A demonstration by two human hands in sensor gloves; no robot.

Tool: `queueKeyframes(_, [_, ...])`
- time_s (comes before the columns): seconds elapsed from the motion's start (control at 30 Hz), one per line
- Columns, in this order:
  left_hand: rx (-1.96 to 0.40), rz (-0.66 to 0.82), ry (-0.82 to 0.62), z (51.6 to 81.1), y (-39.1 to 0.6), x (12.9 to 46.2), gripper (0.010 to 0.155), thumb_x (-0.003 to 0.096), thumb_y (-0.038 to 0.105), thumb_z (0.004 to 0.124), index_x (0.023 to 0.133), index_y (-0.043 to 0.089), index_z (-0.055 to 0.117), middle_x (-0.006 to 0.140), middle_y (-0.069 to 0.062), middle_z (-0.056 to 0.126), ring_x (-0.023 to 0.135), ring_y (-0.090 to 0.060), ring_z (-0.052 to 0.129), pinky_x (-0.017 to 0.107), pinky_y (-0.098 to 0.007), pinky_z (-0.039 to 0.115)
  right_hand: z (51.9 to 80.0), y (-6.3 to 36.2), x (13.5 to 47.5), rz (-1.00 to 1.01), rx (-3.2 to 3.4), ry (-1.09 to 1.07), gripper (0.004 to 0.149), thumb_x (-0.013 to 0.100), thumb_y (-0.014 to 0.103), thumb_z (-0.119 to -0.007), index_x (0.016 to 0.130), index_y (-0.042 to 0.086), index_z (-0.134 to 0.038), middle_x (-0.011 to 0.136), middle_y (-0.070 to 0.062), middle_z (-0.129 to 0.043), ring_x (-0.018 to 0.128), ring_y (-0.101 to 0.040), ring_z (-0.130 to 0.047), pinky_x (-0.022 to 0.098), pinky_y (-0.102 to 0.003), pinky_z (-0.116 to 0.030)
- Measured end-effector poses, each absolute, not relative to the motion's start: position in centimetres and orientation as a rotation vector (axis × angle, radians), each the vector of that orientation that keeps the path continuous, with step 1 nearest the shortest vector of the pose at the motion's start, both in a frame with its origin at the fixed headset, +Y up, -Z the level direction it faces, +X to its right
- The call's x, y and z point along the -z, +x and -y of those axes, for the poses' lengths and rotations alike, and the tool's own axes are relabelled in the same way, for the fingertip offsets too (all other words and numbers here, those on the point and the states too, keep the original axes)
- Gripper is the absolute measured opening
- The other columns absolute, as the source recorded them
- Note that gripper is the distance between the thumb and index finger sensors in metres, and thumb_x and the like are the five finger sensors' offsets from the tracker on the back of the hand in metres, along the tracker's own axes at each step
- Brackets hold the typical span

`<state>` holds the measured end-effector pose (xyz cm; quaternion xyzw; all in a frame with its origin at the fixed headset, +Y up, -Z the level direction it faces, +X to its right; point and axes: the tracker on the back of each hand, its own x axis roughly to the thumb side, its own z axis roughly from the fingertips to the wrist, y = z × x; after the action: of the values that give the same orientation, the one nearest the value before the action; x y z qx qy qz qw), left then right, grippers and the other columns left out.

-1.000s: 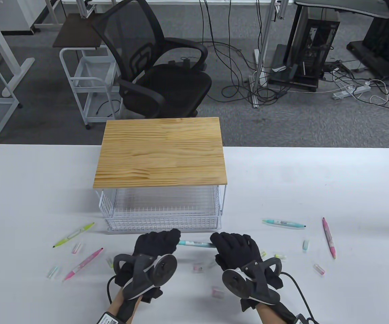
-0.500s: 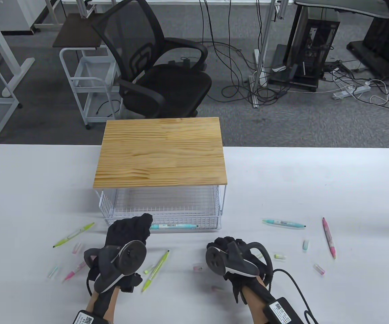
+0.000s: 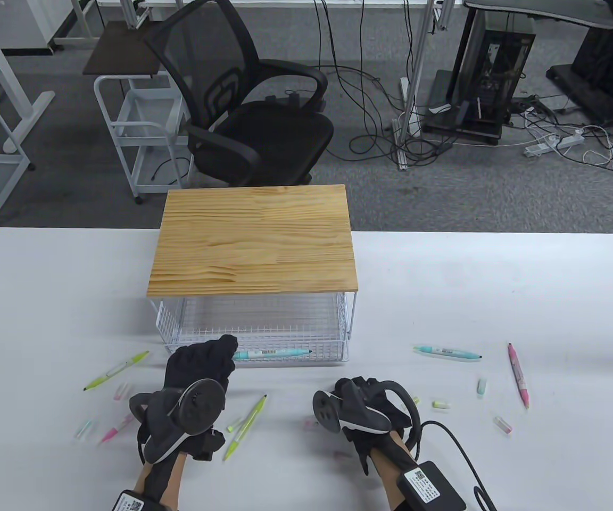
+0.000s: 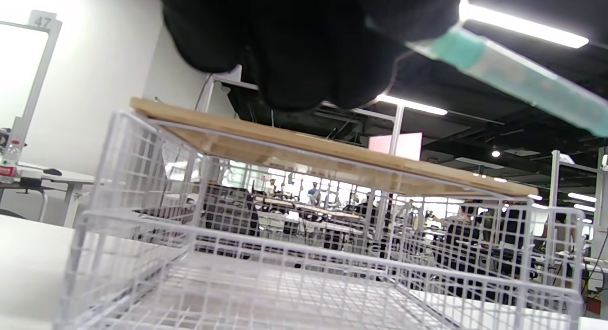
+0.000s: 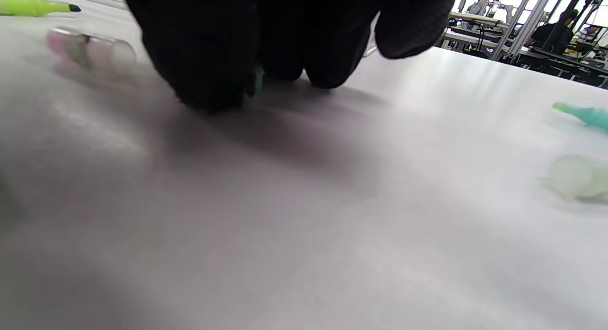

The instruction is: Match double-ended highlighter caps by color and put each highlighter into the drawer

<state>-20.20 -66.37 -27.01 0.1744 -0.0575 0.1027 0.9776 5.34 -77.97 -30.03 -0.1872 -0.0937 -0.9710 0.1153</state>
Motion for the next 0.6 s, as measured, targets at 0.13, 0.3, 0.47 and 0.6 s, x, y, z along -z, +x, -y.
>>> queueKeyframes(0.13, [-0.218,0.128,0.339,66.6,-19.9,27.0,0.048,0.0537,0.037,0.062,0.102,0.04,0.059,0.098,0.01,0.084,0.092,-0.015,0.085,0.081,-0.051,0.066,78.0,5.3,29.8,0.27,2.822,-0.559,0.051,0.05,0.034,-0.078,0.1,0.03,-0.066,0.115,-0.001,-0.061,0.103,-0.028,-0.073,0.075,-0.056,-0.067])
queueKeyframes(0.3, [-0.198,0.135,0.333,66.8,-19.5,27.0,0.048,0.0538,0.037,0.062,0.102,0.04,0.059,0.098,0.01,0.084,0.092,-0.015,0.086,0.081,-0.051,0.066,75.1,7.4,29.8,0.215,3.021,-0.533,0.052,0.053,0.032,-0.072,0.103,0.025,-0.061,0.115,-0.008,-0.063,0.1,-0.032,-0.078,0.073,-0.056,-0.07])
queueKeyframes(0.47, [-0.215,0.144,0.314,67.0,-19.2,27.0,0.048,0.0538,0.037,0.062,0.102,0.039,0.059,0.097,0.01,0.084,0.092,-0.015,0.086,0.08,-0.051,0.067,72.1,10.5,29.2,-0.007,3.312,-0.445,0.051,0.055,0.031,-0.069,0.104,0.029,-0.056,0.1,-0.005,-0.08,0.076,-0.024,-0.095,0.061,-0.048,-0.08])
queueKeyframes(0.6, [-0.239,0.162,0.304,67.0,-18.6,26.9,0.048,0.0538,0.037,0.062,0.102,0.039,0.059,0.097,0.011,0.084,0.091,-0.015,0.086,0.08,-0.05,0.068,70.6,12.1,28.4,-0.243,3.417,-0.409,0.05,0.055,0.034,-0.069,0.103,0.03,-0.057,0.092,-0.003,-0.083,0.064,-0.018,-0.095,0.057,-0.045,-0.08])
